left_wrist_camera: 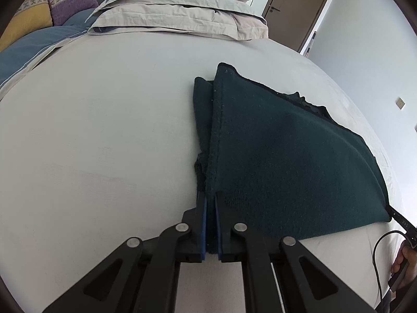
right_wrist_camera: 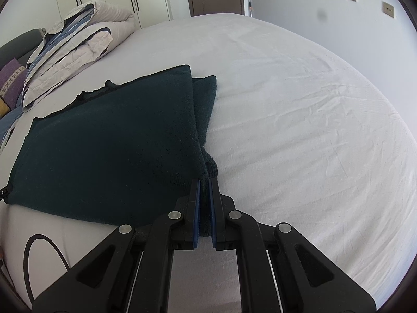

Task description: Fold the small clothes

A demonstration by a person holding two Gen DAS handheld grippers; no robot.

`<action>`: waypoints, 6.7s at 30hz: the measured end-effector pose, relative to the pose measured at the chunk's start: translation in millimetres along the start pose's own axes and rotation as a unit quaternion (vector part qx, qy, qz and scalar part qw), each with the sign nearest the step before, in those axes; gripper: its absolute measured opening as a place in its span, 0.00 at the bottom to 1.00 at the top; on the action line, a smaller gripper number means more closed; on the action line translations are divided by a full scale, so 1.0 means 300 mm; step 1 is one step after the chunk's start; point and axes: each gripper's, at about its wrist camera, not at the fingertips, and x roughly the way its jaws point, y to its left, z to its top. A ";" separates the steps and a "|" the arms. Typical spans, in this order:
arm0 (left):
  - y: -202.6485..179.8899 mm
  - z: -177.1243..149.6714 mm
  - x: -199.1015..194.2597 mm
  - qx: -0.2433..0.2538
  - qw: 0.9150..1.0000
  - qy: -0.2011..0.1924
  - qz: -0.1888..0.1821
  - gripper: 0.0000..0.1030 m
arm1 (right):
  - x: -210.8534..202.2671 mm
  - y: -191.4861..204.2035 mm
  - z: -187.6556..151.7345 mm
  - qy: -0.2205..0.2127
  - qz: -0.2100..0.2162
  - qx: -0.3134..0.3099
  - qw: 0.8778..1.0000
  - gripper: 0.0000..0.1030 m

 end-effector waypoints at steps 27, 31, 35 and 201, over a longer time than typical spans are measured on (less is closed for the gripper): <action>0.018 0.012 -0.074 -0.014 1.000 0.000 -0.007 0.26 | -0.031 -0.029 -0.019 0.020 0.019 0.016 0.999 0.46; -0.031 0.072 -0.165 0.009 0.999 -0.046 0.001 0.33 | -0.147 -0.061 0.037 -0.035 0.020 0.057 0.998 0.47; -0.171 0.179 -0.140 0.061 0.995 -0.082 0.008 0.41 | -0.136 0.051 0.161 -0.038 0.134 0.060 0.988 0.48; -0.555 0.364 0.317 -0.024 0.968 0.145 -0.204 0.16 | -0.189 0.705 -0.065 -0.056 0.110 -0.236 0.964 0.45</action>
